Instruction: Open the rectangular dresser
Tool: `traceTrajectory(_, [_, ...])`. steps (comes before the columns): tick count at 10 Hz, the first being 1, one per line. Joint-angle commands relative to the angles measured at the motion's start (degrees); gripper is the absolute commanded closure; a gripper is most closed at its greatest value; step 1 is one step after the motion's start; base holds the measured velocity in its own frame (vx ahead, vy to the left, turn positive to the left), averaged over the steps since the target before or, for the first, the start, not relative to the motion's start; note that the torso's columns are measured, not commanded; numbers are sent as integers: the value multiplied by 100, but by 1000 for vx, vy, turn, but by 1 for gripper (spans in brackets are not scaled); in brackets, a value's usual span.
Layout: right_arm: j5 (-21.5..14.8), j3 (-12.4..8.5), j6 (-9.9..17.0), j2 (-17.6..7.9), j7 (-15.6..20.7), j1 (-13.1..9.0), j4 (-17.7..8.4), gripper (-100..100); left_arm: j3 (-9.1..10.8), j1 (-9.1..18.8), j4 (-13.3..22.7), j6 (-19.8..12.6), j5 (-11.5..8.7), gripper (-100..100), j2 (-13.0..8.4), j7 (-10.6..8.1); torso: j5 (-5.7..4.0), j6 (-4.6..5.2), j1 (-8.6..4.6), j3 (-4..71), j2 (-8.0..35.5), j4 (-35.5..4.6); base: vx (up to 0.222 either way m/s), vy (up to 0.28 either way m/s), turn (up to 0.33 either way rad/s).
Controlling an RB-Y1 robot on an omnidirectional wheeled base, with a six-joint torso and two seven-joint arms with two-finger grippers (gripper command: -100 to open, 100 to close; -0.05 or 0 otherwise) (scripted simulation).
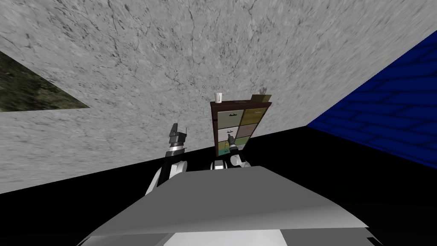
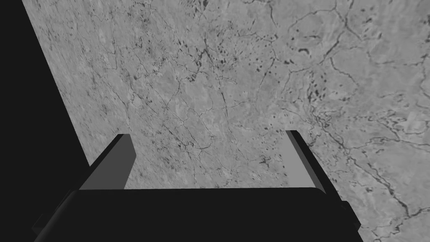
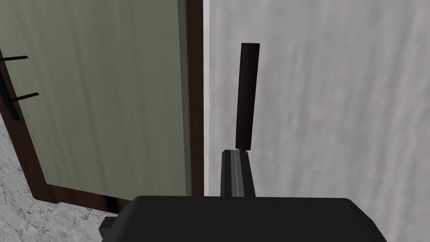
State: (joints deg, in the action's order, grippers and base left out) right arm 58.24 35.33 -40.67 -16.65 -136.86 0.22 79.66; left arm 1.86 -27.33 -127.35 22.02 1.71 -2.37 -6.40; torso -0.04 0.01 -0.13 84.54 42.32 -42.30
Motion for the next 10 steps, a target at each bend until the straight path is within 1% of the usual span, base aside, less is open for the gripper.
traceTrajectory(1, [-241,-304,152,272,100,183,96,100,0,0,0,0,0,0,0,0,4,0,13,4,-6,2,-116,-72,125])
traceTrajectory(5, [-603,-757,367,684,240,454,233,100,0,-1,0,0,0,0,1,0,5,-1,16,7,-11,3,-101,-48,112])
traceTrajectory(6, [-545,-682,323,615,208,410,206,100,0,0,0,0,0,0,1,0,4,-2,13,5,-7,3,-46,-21,26])
traceTrajectory(7, [-571,-603,223,563,50,442,185,-100,0,-2,0,0,0,0,1,0,5,0,17,11,-19,5,74,-20,112])
traceTrajectory(10, [-600,-450,34,461,-227,485,139,-100,0,-4,-1,1,0,0,1,0,5,0,17,24,-36,11,164,-10,98])
